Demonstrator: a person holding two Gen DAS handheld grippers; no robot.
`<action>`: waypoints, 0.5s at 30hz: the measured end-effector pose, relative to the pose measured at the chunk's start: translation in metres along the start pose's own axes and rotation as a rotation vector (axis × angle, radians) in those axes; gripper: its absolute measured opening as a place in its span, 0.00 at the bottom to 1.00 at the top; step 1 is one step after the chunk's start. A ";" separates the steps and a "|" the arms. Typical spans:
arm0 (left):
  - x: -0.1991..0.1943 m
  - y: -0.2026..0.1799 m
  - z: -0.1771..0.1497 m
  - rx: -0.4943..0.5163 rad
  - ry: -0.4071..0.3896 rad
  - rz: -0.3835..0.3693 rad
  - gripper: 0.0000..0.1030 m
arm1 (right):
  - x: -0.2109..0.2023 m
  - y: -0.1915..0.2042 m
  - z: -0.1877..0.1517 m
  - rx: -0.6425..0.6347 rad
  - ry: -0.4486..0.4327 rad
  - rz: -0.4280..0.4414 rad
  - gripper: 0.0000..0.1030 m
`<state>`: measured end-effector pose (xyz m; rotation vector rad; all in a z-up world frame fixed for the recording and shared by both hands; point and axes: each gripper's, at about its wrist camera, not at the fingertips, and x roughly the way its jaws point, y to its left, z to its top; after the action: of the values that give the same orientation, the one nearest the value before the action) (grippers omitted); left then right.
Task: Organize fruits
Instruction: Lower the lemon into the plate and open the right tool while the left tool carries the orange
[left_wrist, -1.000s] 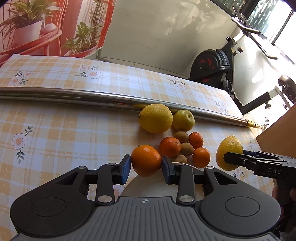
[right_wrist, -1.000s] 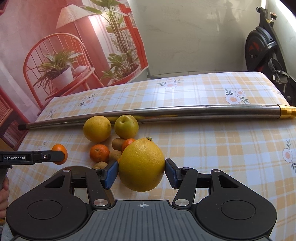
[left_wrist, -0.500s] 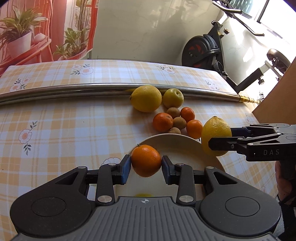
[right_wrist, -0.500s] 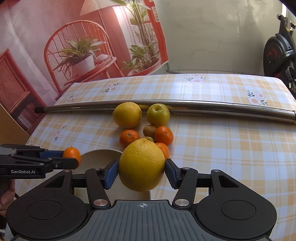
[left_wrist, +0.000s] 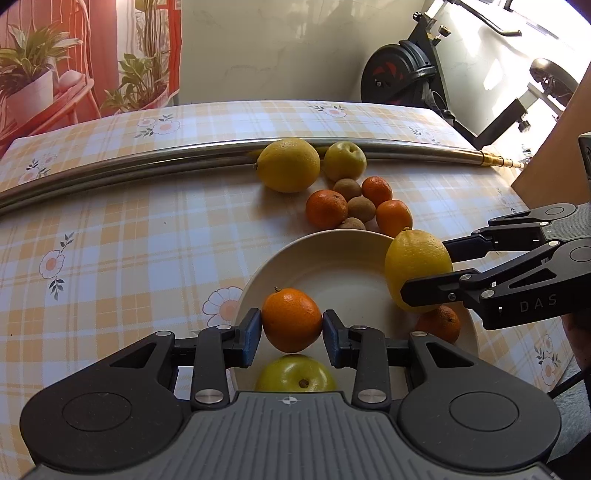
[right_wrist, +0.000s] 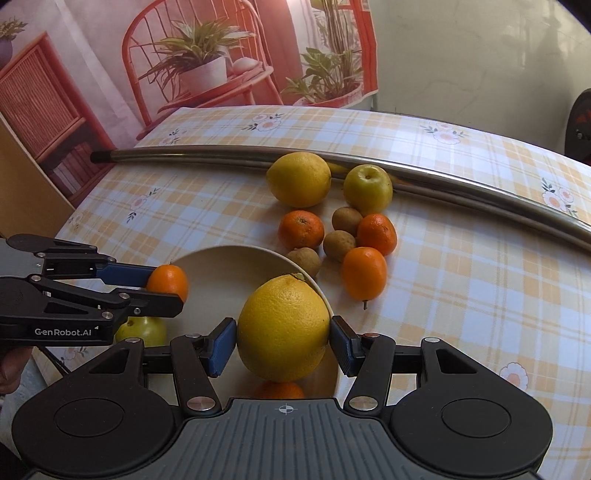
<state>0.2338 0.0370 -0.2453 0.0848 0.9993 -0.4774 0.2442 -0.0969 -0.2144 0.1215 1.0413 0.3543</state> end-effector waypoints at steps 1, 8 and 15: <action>0.000 0.000 0.000 0.001 0.003 0.004 0.37 | 0.001 0.000 0.000 -0.004 0.005 0.001 0.50; 0.002 0.001 -0.002 0.000 0.013 0.020 0.37 | 0.006 0.001 0.004 -0.022 0.032 0.003 0.50; 0.003 0.003 -0.002 -0.008 0.020 0.026 0.37 | 0.012 0.002 0.005 -0.028 0.051 0.001 0.50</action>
<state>0.2347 0.0392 -0.2496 0.0951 1.0190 -0.4496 0.2535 -0.0908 -0.2208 0.0884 1.0863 0.3740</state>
